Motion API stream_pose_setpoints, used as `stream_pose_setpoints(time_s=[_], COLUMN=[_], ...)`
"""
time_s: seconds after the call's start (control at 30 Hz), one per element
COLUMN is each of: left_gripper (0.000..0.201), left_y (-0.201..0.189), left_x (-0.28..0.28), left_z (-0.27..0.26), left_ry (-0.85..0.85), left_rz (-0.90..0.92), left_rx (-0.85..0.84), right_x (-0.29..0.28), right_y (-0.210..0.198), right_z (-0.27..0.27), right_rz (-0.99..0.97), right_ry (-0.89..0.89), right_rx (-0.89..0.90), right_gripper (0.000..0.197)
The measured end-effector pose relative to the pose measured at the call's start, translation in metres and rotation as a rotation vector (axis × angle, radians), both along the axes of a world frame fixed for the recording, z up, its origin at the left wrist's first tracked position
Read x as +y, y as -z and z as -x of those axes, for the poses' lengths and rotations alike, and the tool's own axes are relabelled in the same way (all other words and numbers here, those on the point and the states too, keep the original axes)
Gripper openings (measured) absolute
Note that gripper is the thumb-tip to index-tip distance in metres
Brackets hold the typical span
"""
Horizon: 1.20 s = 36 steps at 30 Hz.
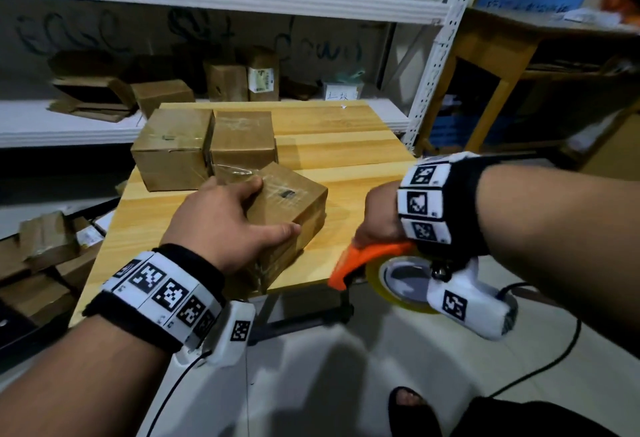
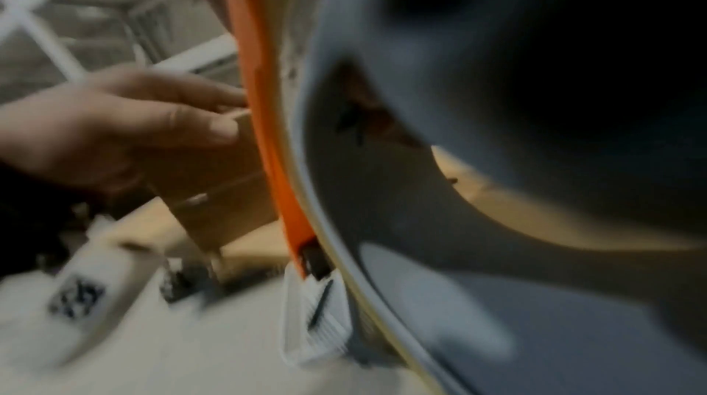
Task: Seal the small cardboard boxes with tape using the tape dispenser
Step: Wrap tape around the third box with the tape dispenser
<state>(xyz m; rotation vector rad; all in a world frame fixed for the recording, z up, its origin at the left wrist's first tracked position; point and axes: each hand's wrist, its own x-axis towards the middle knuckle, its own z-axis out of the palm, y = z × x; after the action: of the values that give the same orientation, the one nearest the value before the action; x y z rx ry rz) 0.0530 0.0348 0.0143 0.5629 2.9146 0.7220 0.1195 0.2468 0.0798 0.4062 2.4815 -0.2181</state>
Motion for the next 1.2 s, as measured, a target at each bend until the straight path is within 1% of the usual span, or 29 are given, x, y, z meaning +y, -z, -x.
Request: stream_pose_setpoints(time_s=[0.07,0.1,0.17,0.27,0.4,0.5,0.6,0.8,0.83,0.87,0.9,0.93,0.97,1.0,1.03,1.07,1.1,1.17,1.2], left_gripper=[0.113,0.113,0.114,0.114,0.115,0.117,0.118,0.118,0.118,0.117,0.117,0.116,0.116,0.116,0.118,0.119,0.121,0.121,0.12], left_y=[0.001,0.001,0.002,0.003,0.004,0.005,0.006,0.006,0.006,0.006,0.005,0.005,0.005,0.005,0.005,0.005,0.004,0.003,0.003], left_x=[0.0,0.0,-0.001,-0.001,-0.001,-0.001,-0.002,0.001,0.0,-0.001,0.0,0.0,0.0,0.0,0.0,0.0,-0.001,0.0,0.001], left_z=[0.001,0.002,0.002,0.003,0.003,0.002,0.002,0.003,0.002,0.001,0.001,0.001,0.001,0.001,0.001,0.0,0.0,-0.001,-0.001], left_ry=[0.003,0.005,0.008,0.009,0.005,0.003,0.001,-0.002,0.001,0.005,0.008,0.009,0.009,0.011,0.011,0.012,0.013,0.014,0.014], left_rz=[0.004,0.003,-0.003,0.004,0.0,-0.013,-0.02,-0.01,-0.006,0.0,0.004,0.007,0.011,0.016,0.021,0.023,0.024,0.025,0.029], left_rx=[0.015,0.018,0.017,0.023,0.01,0.011,0.015,0.008,0.014,0.023,0.032,0.039,0.042,0.039,0.035,0.034,0.036,0.04,0.04], right_x=[0.001,0.002,0.009,0.022,0.035,0.041,0.036,0.031,0.029,0.025,0.021,0.015,0.008,0.001,-0.006,-0.011,-0.014,-0.015,-0.015], right_y=[-0.007,-0.017,-0.036,-0.038,-0.011,0.026,0.055,0.073,0.073,0.072,0.071,0.07,0.073,0.078,0.086,0.095,0.105,0.12,0.123], right_z=[-0.002,-0.003,0.001,0.004,-0.003,-0.01,-0.017,-0.023,-0.027,-0.031,-0.035,-0.037,-0.037,-0.036,-0.033,-0.03,-0.025,-0.014,-0.008], right_rz=[-0.108,-0.133,-0.133,-0.225,-0.264,-0.261,-0.25,-0.279,-0.315,-0.328,-0.285,-0.172,0.011,0.223,0.417,0.573,0.707,0.905,0.967], right_ry=[-0.047,-0.045,0.044,0.129,0.216,0.212,0.231,0.231,0.229,0.226,0.217,0.209,0.213,0.23,0.251,0.283,0.333,0.481,0.549], right_rx=[0.01,0.07,0.213,0.383,0.571,0.554,0.557,0.652,0.695,0.788,0.928,1.073,1.184,1.241,1.249,1.231,1.199,1.104,1.058], right_gripper=[0.034,0.037,0.046,0.048,0.042,0.036,0.037,0.054,0.055,0.053,0.049,0.043,0.035,0.026,0.02,0.019,0.021,0.026,0.029])
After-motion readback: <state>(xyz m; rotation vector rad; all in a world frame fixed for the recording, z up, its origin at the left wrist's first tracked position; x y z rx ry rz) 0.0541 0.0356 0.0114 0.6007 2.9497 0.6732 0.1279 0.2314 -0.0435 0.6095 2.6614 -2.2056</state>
